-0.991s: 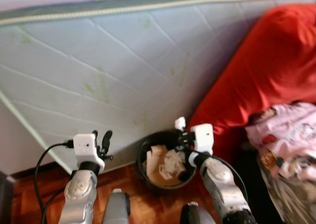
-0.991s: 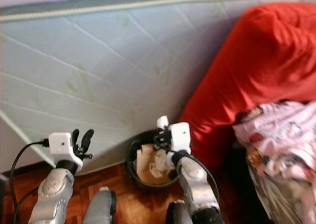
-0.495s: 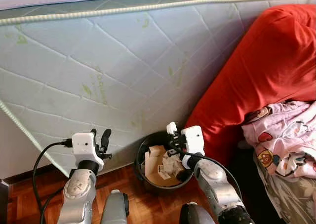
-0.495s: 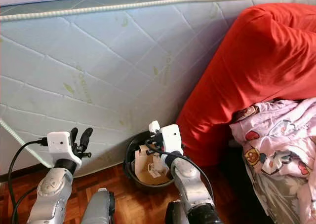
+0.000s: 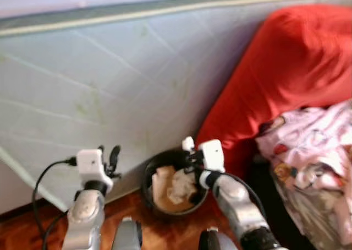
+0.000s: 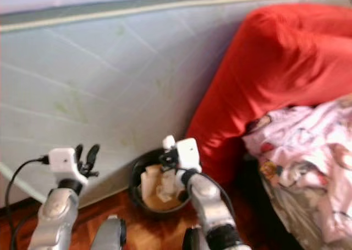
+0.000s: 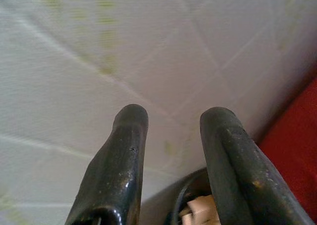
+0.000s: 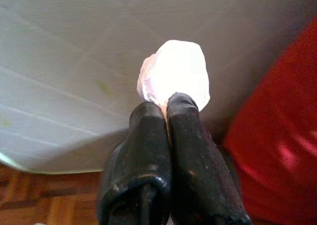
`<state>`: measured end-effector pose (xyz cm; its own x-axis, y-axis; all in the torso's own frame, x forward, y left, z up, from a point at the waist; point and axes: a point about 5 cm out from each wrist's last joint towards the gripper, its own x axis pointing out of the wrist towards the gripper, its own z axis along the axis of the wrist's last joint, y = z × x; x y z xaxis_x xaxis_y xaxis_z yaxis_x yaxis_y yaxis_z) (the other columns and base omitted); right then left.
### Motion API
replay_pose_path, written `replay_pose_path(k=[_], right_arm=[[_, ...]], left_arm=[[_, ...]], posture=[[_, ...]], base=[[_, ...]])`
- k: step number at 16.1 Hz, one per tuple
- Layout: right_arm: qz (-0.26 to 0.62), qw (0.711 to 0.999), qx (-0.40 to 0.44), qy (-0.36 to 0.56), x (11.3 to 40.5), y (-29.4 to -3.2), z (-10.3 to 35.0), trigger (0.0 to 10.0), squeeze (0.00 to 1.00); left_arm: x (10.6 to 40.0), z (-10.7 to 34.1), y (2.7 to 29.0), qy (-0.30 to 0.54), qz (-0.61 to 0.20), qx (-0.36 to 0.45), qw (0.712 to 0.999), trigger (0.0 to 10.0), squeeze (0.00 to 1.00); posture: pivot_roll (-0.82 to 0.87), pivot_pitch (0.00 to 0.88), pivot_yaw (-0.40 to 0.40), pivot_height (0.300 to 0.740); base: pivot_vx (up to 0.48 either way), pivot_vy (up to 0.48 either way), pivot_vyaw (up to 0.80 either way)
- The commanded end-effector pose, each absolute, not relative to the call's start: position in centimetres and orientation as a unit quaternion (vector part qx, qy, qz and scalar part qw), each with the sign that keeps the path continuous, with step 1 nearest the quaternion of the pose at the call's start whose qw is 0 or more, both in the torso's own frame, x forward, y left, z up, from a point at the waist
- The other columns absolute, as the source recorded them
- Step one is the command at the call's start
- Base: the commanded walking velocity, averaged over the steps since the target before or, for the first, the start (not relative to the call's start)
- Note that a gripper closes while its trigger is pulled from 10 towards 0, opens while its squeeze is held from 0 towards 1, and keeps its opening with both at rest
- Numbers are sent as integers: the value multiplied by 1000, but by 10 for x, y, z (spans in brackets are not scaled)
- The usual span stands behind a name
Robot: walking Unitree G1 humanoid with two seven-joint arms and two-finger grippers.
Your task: Clean up the room
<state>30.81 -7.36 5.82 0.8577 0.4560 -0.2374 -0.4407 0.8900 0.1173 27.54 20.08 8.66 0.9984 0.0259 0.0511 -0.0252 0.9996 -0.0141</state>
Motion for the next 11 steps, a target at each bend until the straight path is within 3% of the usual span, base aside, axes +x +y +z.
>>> replay_pose_path(k=[1,11], right_arm=[[236,963,32,125,309,-71,60,10000,0],[259,956,34,130,310,-59,59,10000,0]], left_arm=[[275,86,200,-21,9,-5,1000,10000,0],[273,86,201,-20,13,-4,1000,10000,0]], posture=[[145,117,-110,637],[154,139,-112,637]], base=[[262,0,0],[277,0,0]])
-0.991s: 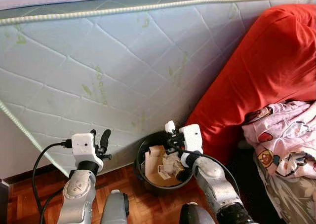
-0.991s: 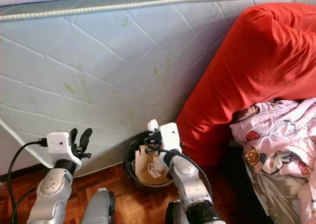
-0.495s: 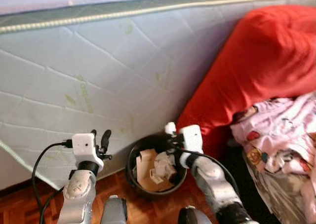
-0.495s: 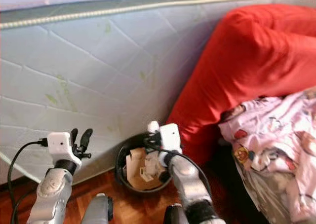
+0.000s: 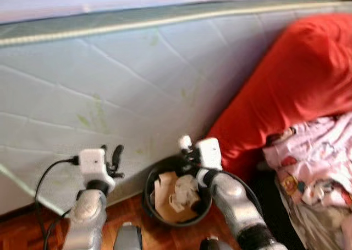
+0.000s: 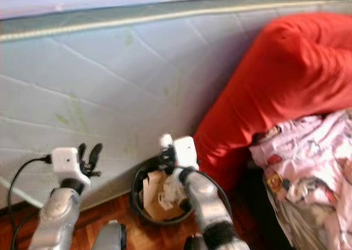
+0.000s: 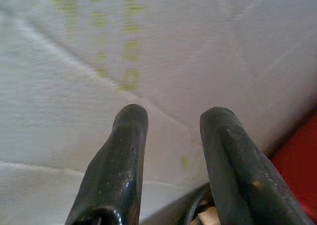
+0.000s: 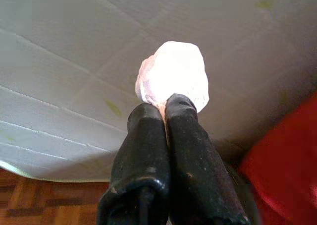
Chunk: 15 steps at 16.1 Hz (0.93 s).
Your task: Clean up the room
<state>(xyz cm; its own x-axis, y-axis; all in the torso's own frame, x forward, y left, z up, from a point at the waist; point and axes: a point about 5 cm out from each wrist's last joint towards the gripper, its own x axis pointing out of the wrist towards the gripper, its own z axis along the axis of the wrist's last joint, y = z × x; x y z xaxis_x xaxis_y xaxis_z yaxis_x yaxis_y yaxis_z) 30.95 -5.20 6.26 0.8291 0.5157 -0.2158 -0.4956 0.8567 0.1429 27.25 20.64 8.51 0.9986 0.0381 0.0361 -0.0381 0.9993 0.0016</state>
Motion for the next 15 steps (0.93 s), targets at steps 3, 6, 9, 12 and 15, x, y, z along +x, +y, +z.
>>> replay_pose_path(k=[3,6,9,12,15], right_arm=[[265,955,38,129,309,-53,60,10000,0],[268,954,44,127,308,-46,61,10000,0],[269,954,46,126,307,-42,61,10000,0],[274,952,47,124,309,-35,64,10000,0],[288,948,36,132,309,-26,62,10000,0]], left_arm=[[273,88,202,-21,11,-1,1000,10000,0],[271,89,205,-18,7,3,1000,10000,0],[270,90,207,-16,5,8,1000,10000,0],[268,92,211,-10,-1,16,1000,10000,0],[270,92,210,-7,-8,19,1000,10000,0]], posture=[[166,149,-101,637],[173,160,-78,637],[179,167,-67,637],[180,178,-38,637],[172,176,-27,637]], base=[[298,0,0],[301,0,0],[303,0,0],[193,0,0],[0,0,0]])
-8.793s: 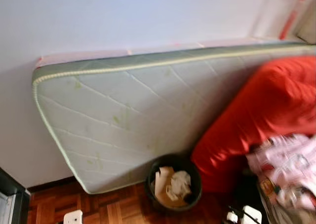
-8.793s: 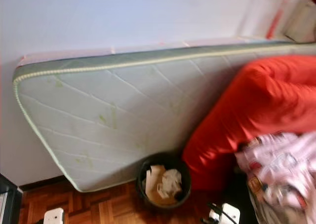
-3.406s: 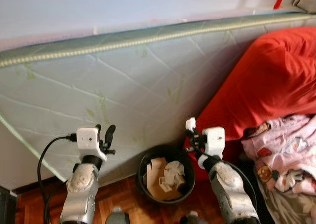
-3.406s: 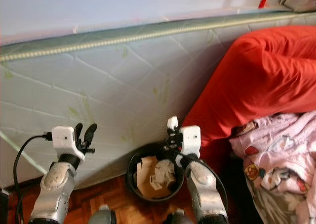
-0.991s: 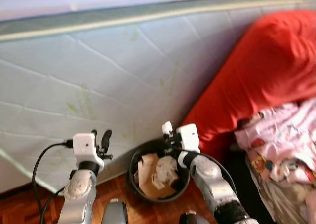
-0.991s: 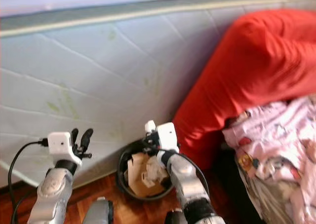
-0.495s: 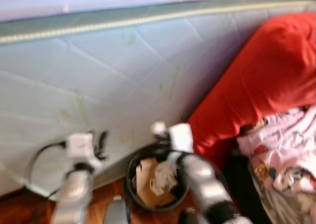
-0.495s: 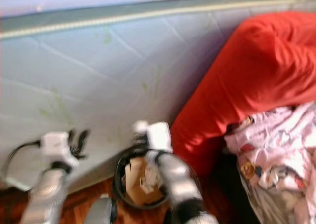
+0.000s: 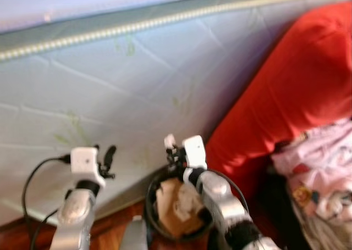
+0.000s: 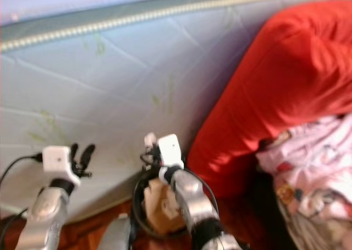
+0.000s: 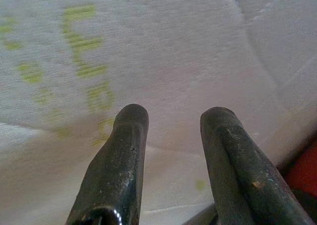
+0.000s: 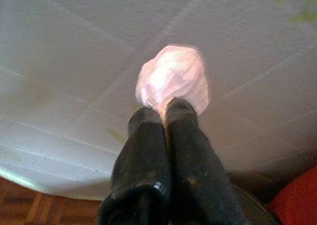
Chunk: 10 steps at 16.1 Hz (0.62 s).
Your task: Clean up the room
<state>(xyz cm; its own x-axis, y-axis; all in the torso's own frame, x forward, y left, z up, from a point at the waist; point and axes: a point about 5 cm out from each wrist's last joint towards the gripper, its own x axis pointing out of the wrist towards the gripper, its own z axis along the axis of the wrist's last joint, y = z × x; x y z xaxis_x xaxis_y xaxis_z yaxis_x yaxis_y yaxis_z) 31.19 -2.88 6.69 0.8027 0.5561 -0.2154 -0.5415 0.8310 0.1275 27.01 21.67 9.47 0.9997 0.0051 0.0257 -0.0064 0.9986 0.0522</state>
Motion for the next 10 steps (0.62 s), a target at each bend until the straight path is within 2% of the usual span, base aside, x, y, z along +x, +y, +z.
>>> replay_pose_path(k=[1,6,10], right_arm=[[297,943,24,148,309,-22,59,10000,0],[296,936,32,188,318,-11,59,10000,0],[245,941,47,227,327,-9,60,10000,0]], left_arm=[[272,94,208,-9,-11,18,1000,10000,0],[273,95,206,-10,-15,16,1000,10000,0],[271,97,204,-13,-14,15,1000,10000,0]], posture=[[176,173,-29,637],[193,169,-37,637],[209,169,-41,637]], base=[[0,0,0],[0,0,0],[0,0,0]])
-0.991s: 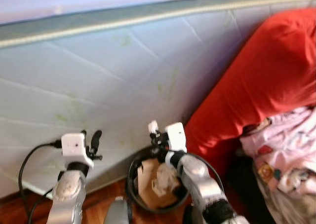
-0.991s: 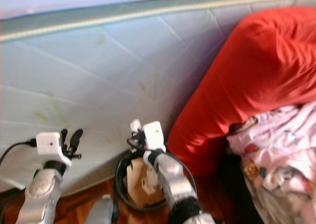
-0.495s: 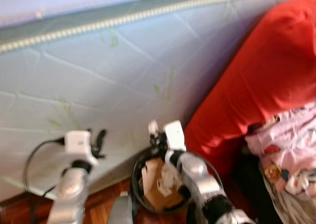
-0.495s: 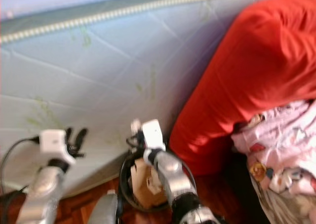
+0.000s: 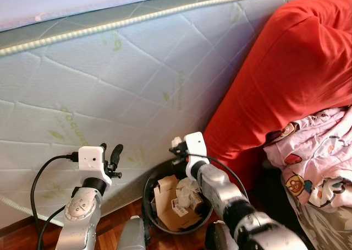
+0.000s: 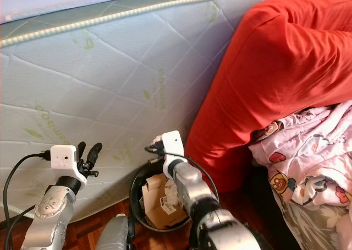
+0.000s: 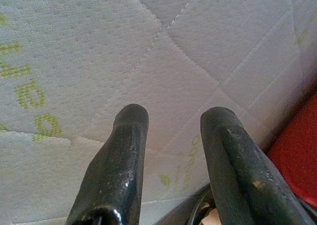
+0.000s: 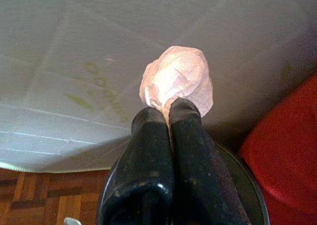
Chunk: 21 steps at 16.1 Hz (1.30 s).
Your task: Clean up the room
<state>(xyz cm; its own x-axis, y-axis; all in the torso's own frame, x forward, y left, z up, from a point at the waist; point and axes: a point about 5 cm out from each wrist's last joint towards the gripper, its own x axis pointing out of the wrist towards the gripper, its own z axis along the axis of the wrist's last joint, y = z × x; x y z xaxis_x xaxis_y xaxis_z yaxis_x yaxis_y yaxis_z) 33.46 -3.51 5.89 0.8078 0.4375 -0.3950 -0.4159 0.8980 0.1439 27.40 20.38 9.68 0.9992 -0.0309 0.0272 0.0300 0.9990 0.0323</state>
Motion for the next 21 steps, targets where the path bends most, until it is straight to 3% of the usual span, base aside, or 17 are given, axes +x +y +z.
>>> replay_pose_path(k=[1,5,11,16,17,18,19,21], right_arm=[[243,938,59,239,325,-8,57,10000,0],[228,933,40,276,316,-10,42,10000,0],[183,941,81,271,318,-25,37,10000,0],[228,935,79,259,311,-16,34,10000,0],[237,934,73,259,310,-14,34,10000,686],[242,933,58,259,308,-13,33,10000,933],[244,933,48,258,308,-13,32,10000,1000],[243,932,60,262,306,-13,30,10000,1000]], left_arm=[[269,98,203,-14,-15,15,1000,10000,0],[256,106,197,-24,-16,13,1000,10000,0],[237,121,180,-37,-25,10,999,10000,0],[225,137,179,-46,-13,14,999,10000,0],[221,138,181,-41,-8,16,999,10000,0],[218,138,182,-39,-4,17,999,10000,0],[216,139,182,-36,-1,17,999,10000,0],[212,138,181,-28,2,17,999,10000,0]], posture=[[223,178,-42,637],[250,238,-53,637],[280,346,-95,637],[309,420,-118,637],[314,432,-121,637],[320,441,-119,637],[322,449,-123,637],[328,455,-124,637]], base=[[0,0,0],[0,0,0],[0,0,0],[0,0,0],[0,0,0],[0,0,0],[0,0,0],[0,0,0]])
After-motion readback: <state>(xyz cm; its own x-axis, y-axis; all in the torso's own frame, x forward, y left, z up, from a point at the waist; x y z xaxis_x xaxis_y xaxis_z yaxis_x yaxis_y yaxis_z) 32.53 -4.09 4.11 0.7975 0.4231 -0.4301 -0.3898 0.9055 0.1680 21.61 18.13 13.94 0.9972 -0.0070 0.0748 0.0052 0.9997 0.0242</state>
